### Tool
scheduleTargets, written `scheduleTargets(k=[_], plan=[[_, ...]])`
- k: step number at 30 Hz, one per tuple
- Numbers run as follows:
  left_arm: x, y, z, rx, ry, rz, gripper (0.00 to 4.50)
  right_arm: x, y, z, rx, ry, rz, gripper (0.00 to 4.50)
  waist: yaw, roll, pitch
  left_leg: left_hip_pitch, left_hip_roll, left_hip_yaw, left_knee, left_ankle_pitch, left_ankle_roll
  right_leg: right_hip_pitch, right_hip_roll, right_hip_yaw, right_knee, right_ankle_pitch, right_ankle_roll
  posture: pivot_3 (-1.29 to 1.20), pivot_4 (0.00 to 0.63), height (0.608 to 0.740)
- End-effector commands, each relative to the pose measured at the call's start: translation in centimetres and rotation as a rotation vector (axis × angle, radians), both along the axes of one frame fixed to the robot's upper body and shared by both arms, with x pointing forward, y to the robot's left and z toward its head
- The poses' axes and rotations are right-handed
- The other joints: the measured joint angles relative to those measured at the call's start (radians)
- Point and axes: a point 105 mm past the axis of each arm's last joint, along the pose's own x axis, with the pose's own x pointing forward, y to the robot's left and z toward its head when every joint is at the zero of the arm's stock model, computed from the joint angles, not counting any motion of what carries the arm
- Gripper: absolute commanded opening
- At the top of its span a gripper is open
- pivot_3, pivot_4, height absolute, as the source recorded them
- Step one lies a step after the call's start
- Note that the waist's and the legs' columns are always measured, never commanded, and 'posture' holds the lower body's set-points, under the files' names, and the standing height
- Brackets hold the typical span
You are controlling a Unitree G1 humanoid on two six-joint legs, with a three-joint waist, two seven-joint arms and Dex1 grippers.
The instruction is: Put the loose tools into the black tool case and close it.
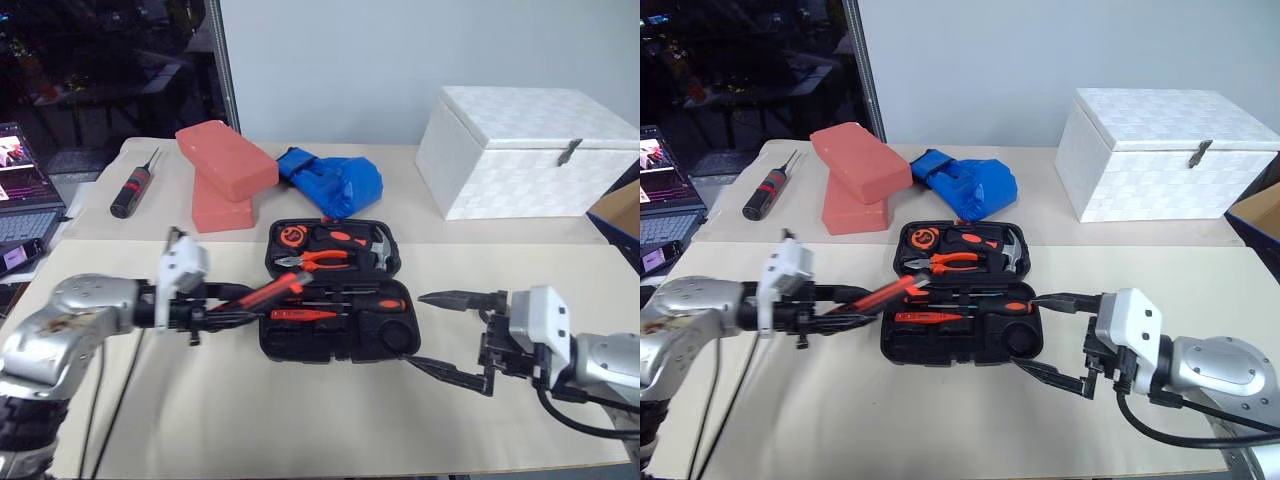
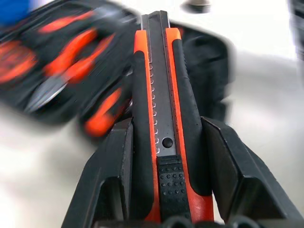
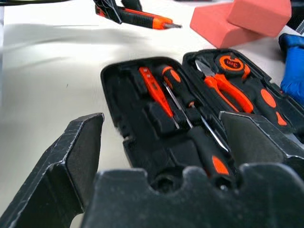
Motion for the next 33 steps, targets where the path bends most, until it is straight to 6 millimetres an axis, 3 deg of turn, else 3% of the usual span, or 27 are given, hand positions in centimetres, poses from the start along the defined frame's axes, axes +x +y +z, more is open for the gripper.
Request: scheduleTargets(k=[1, 9, 13, 25, 29, 31, 33], plan=[[-0.1, -2.9, -1.2, 0.049, 0.001, -0.081, 1.68, -0.9, -0.7, 1.1, -0.027, -0.038, 0.000, 4.50, -0.005, 0.000, 0.000, 0.000, 0.000, 0.000, 0.000, 0.000, 0.000, 0.000, 0.000, 0.000, 0.000, 0.000, 0.000, 0.00, 0.150, 0.740], [1.2, -6.0, -4.2, 0.170, -0.008, -0.137, 1.68, -1.0, -2.4, 1.2, -0.085, -0.013, -0.015, 4.50, -0.015, 0.000, 0.000, 0.001, 0.002, -0.001, 0.000, 0.000, 0.000, 0.001, 0.004, 0.001, 0.002, 0.001, -0.002, 0.00, 0.150, 0.740], [1.5, -6.5, -5.1, 0.222, -0.040, -0.167, 1.68, -1.1, -2.6, 1.1, -0.107, 0.017, 0.022, 4.50, -0.016, -0.001, 0.000, 0.001, 0.001, -0.001, 0.002, 0.000, 0.000, 0.001, 0.003, 0.001, 0.001, 0.001, -0.001, 0.00, 0.150, 0.740], [3.2, -4.5, -6.2, 0.336, -0.072, -0.163, 1.68, -0.3, -2.9, 1.7, -0.146, 0.018, 0.083, 4.50, -0.015, 0.000, 0.000, 0.006, 0.001, -0.001, 0.002, 0.000, 0.000, 0.006, 0.003, 0.001, 0.001, 0.001, -0.001, 0.00, 0.150, 0.740], [3.2, -4.8, -6.5, 0.336, -0.073, -0.177, 1.68, -0.2, -2.8, 1.8, -0.150, 0.013, 0.091, 4.50, -0.015, 0.000, 0.000, 0.013, 0.002, -0.001, 0.002, 0.000, 0.000, 0.013, 0.003, 0.001, 0.001, -0.001, -0.004, 0.00, 0.150, 0.740], [3.1, -5.4, -5.6, 0.252, -0.056, -0.162, 2.68, -0.2, -2.7, 1.8, -0.150, 0.012, 0.094, 4.50, -0.015, 0.000, 0.000, 0.013, 0.001, -0.001, 0.002, 0.000, 0.000, 0.013, 0.003, 0.001, 0.001, -0.002, -0.007, 0.00, 0.150, 0.740], [3.0, -5.6, -4.5, 0.179, -0.043, -0.148, 3.12, -0.2, -2.6, 1.8, -0.150, 0.012, 0.096, 4.50, -0.014, 0.000, 0.000, 0.014, 0.001, -0.001, 0.002, 0.000, 0.000, 0.013, 0.002, 0.001, 0.001, -0.003, -0.007, 0.00, 0.150, 0.740]])
